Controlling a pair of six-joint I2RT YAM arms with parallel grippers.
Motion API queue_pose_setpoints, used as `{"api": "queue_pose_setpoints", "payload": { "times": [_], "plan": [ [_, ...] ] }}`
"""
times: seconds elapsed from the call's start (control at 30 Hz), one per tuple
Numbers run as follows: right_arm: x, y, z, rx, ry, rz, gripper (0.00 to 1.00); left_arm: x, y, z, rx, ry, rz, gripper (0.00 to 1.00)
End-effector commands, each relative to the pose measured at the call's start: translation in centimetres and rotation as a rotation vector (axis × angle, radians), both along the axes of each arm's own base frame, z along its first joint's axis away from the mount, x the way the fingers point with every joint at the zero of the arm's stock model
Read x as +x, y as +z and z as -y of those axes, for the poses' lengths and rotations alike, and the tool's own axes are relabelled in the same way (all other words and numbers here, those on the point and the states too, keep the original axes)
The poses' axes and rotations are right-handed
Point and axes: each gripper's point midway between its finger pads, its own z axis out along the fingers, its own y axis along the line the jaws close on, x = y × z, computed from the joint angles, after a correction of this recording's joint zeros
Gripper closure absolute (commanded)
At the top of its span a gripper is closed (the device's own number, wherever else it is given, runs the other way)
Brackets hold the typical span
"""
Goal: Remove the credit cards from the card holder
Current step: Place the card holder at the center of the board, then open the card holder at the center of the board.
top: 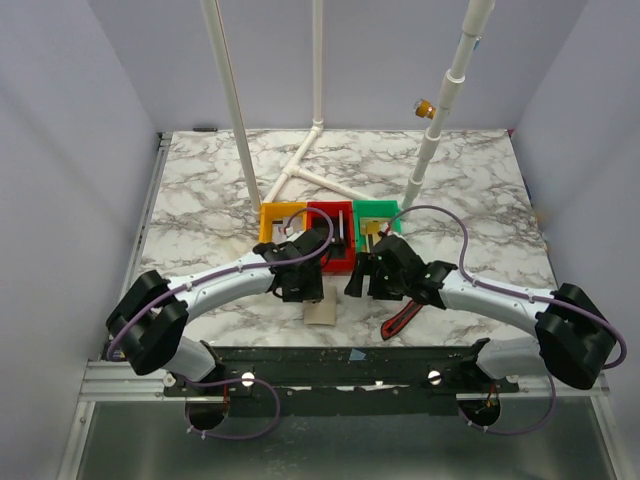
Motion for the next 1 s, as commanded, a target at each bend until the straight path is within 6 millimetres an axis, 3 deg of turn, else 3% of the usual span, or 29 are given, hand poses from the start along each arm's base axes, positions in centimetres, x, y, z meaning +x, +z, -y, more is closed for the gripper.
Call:
{"api": "queue_pose_setpoints", "payload": {
  "times": [0.0, 0.47, 0.73, 0.97],
  "plan": [
    [-0.2, 1.1, -2.1, 0.132, -0.006, -0.006, 0.14, 0.6, -0.3, 0.8, 0.034, -0.079, 0.041, 0.53],
    [-0.9, 0.0, -2.7, 0.152, 0.011, -0.038, 0.24, 0.6, -2.6, 0.4, 0.111, -0.051, 0.017, 0.66],
    [-1.4, -0.8, -3.9, 0.139, 0.049, -0.056, 0.39, 0.4, -2.5, 0.3, 0.087, -0.05, 0.029, 0.84],
    [-1.5, -1.2, -5.5, 0.125, 0.081, -0.056, 0.39, 0.3, -1.8, 1.1, 0.028, -0.065, 0.041, 1.0]
  ]
}}
